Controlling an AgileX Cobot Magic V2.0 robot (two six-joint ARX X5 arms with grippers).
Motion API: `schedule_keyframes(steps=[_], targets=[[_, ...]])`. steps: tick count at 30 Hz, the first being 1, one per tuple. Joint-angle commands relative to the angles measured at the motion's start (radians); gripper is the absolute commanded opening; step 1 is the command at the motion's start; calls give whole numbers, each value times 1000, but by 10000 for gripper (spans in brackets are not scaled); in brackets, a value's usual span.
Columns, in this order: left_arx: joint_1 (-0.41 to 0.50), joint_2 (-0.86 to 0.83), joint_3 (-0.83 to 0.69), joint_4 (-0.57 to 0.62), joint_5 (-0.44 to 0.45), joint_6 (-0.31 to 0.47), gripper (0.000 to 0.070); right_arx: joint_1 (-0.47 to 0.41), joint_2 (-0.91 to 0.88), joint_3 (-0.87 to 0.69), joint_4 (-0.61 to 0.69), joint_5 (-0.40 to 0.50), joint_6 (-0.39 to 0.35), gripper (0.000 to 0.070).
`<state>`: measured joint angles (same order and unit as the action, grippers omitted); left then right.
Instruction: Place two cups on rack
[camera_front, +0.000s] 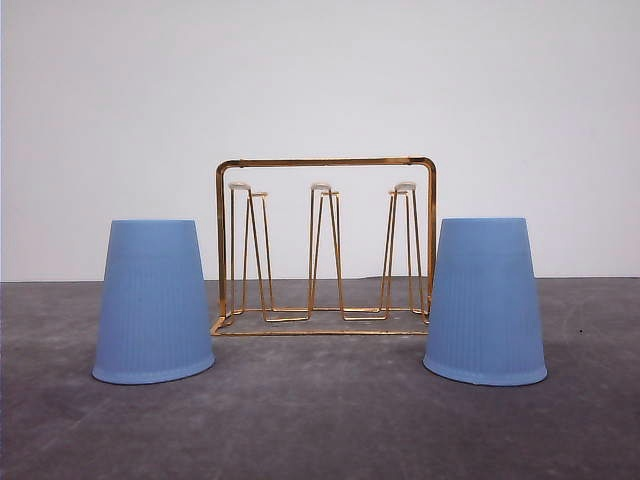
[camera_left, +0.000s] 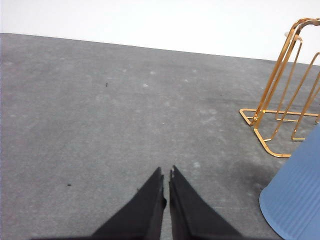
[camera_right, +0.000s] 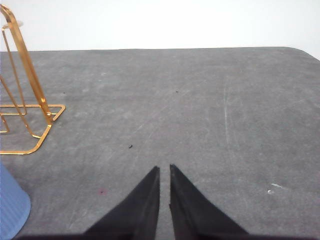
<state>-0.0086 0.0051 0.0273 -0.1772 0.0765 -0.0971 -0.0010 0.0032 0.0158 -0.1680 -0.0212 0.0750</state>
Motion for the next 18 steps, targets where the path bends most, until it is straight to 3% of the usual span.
schedule_keyframes(steps=[1, 5, 8, 14, 18], targets=[[1, -1, -14, -6, -2, 3, 0, -1, 0, -4, 11, 3, -6, 33], [1, -1, -14, 5, 2, -20, 0, -1, 0, -4, 11, 3, -4, 33], [1, -1, -14, 31, 2, -128, 0, 0, 0, -3, 12, -7, 20, 33], [1, -1, 17, 67, 3, -385, 0, -2, 0, 27, 16, -5, 279, 0], [1, 3, 130, -27, 2, -404, 3, -2, 2, 125, -60, -5, 326, 0]])
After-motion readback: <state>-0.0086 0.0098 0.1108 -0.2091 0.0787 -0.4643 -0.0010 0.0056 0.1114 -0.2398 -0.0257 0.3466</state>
